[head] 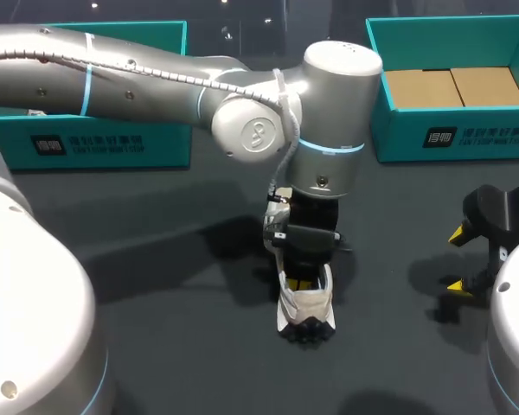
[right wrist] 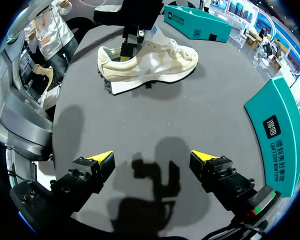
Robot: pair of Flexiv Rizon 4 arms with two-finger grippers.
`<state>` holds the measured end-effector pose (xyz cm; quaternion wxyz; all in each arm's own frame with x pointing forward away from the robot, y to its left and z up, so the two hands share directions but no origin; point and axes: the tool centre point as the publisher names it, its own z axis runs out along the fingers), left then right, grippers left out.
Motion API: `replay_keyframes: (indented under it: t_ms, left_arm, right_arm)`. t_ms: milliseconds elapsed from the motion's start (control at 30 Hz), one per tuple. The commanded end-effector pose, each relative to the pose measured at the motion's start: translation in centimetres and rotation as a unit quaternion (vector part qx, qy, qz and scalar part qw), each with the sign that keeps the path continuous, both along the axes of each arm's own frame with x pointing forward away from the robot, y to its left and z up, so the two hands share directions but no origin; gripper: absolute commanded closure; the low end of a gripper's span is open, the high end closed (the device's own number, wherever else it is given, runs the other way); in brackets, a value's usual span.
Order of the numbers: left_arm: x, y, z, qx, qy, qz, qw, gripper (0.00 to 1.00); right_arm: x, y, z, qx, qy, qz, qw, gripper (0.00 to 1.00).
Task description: Take the shoe out of the shoebox, open the shoe tongue, remove and reinsert the insole, then place the shoe into the shoebox
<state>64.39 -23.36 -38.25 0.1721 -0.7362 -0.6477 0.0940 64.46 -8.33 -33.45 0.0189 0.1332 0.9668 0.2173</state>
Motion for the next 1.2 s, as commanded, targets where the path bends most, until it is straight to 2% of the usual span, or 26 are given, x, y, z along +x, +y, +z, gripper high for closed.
replay_keyframes:
  t_ms: [33,200,333,633,900,1033,1200]
  left_arm:
    - [0.1,-0.1,0.7,-0.013,-0.005,0.003,1.0,1.0]
    - [0.3,0.0,3.0,-0.036,-0.02,0.003,0.999,1.0]
    - [0.5,-0.1,3.5,-0.034,-0.027,-0.005,0.999,1.0]
    - [0.6,0.3,0.6,-0.011,-0.01,-0.021,1.0,1.0]
    - [1.4,-0.4,-1.3,-0.008,-0.009,-0.009,1.0,1.0]
    - [1.4,-0.7,-1.2,-0.018,-0.013,-0.005,1.0,1.0]
    - [1.4,-0.9,1.0,-0.051,-0.02,-0.002,0.998,1.0]
  right_arm:
    - [-0.3,0.0,0.1,-0.001,-0.001,-0.001,1.0,0.0]
    - [-0.3,0.0,0.1,-0.001,-0.001,-0.001,1.0,0.0]
    - [-0.3,0.0,0.1,-0.001,-0.001,-0.001,1.0,0.0]
    - [-0.3,0.0,0.1,-0.001,-0.001,-0.001,1.0,0.0]
    - [-0.3,0.0,0.1,-0.001,-0.001,-0.001,1.0,0.0]
    - [-0.3,0.0,0.1,-0.001,-0.001,-0.001,1.0,0.0]
    - [-0.3,0.0,0.1,-0.001,-0.001,-0.001,1.0,0.0]
